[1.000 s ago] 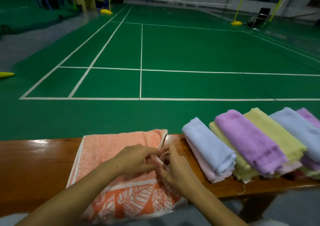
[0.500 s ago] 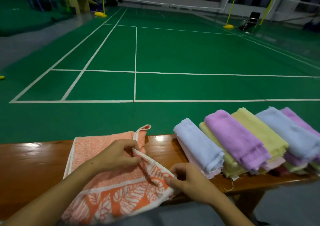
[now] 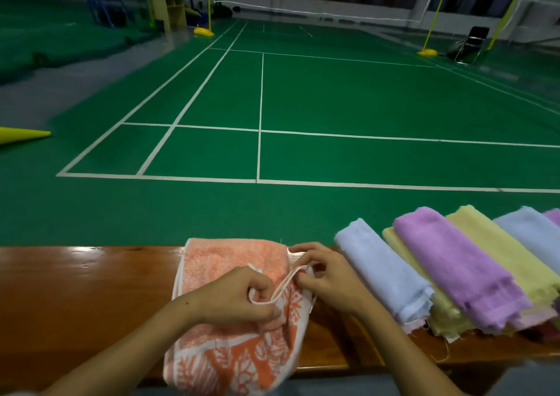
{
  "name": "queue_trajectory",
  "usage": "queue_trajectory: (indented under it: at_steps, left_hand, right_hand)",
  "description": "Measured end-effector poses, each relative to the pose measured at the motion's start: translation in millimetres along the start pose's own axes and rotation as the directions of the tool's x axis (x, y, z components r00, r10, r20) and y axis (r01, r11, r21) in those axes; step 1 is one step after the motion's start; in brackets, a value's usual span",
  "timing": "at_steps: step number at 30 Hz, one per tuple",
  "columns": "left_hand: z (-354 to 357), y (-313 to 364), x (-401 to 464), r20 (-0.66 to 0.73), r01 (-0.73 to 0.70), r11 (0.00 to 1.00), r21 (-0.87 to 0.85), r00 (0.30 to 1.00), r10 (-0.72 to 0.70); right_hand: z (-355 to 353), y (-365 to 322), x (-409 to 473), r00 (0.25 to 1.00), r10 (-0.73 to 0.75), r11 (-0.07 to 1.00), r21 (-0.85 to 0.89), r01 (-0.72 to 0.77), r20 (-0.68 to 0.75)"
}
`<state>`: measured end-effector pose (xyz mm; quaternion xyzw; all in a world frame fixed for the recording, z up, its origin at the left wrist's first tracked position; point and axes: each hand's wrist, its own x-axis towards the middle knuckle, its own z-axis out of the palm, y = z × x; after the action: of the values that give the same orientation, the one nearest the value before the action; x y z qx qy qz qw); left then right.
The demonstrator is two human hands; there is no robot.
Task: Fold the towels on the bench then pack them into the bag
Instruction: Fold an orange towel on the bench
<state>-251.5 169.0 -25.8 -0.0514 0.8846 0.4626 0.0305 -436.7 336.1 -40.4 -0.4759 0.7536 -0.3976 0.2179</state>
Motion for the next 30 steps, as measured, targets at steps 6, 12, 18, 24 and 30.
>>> queue_trajectory:
  at_steps: [6, 12, 18, 24, 30]
  left_hand:
    - [-2.9, -15.5, -6.8, -0.251, 0.103, 0.994, 0.038, 0.964, -0.091]
    - [8.2, -14.2, -9.8, -0.064, 0.159, 0.987, -0.013, 0.985, -0.159]
    - [24.3, -9.2, -5.1, 0.032, 0.105, 0.993, 0.052, 0.994, -0.107]
    - [18.0, -7.1, -6.9, 0.025, 0.119, 0.991, 0.064, 0.992, -0.12]
    - [3.9, -13.3, -18.0, -0.065, 0.125, 0.983, 0.131, 0.991, -0.117]
  right_hand:
    - [4.1, -8.2, 9.6, 0.997, 0.063, 0.987, 0.147, -0.07, 0.049]
    - [-10.1, -14.0, 15.8, 1.0, -0.011, 0.966, 0.258, 0.006, 0.016]
    - [16.3, -11.1, 54.4, 0.974, -0.151, 0.96, -0.208, 0.185, 0.17]
    - [43.9, -22.3, 109.5, 0.845, -0.074, 0.796, -0.479, 0.37, 0.529]
    - [12.7, -32.4, 103.5, 0.872, -0.05, 0.86, -0.423, 0.286, 0.487]
